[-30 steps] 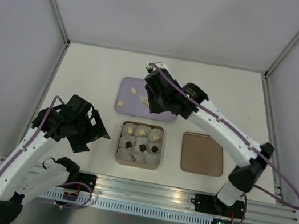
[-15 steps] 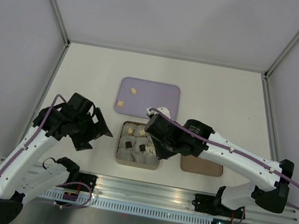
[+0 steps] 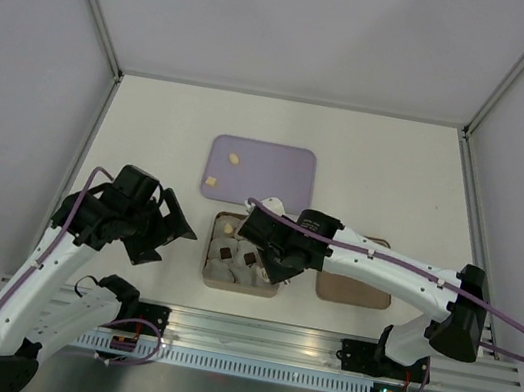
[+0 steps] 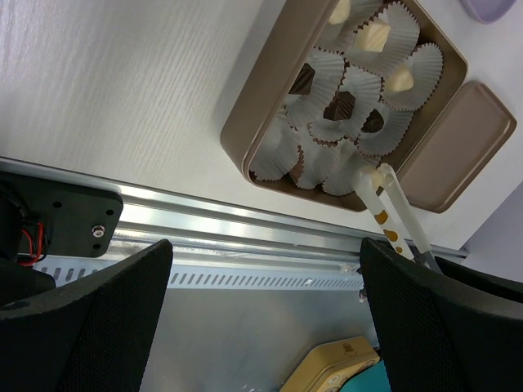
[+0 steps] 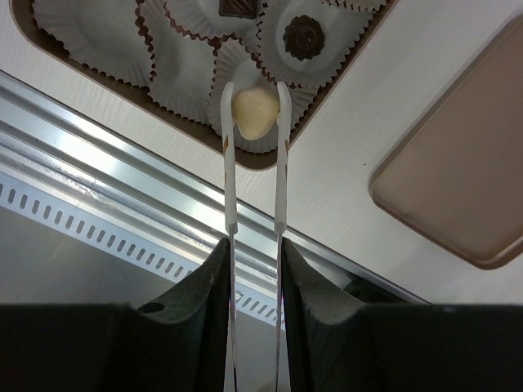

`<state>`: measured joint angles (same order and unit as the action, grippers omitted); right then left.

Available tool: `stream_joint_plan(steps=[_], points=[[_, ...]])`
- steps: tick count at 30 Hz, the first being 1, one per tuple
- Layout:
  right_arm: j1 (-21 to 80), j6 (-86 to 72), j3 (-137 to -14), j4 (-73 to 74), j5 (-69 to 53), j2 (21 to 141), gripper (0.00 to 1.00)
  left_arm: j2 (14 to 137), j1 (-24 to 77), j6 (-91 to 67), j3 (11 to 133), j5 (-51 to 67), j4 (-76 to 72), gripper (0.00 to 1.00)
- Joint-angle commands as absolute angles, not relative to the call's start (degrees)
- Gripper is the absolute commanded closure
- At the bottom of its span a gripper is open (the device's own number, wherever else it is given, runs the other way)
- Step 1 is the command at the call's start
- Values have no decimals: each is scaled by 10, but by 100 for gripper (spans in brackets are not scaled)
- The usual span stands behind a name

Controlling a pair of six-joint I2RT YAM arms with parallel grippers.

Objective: Pack the chocolate

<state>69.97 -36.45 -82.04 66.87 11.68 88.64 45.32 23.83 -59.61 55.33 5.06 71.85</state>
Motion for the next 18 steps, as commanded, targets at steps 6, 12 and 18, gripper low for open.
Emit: stream_joint_plan(steps=[6, 12, 18], points=[[703, -370, -790, 650, 91, 875, 83, 451, 236, -605, 561, 71, 717, 0], [702, -364, -786, 643, 94, 885, 82, 455, 236, -606, 561, 69, 717, 0], [702, -374, -795, 642, 112, 905, 73, 457, 236, -606, 564, 67, 717, 0]])
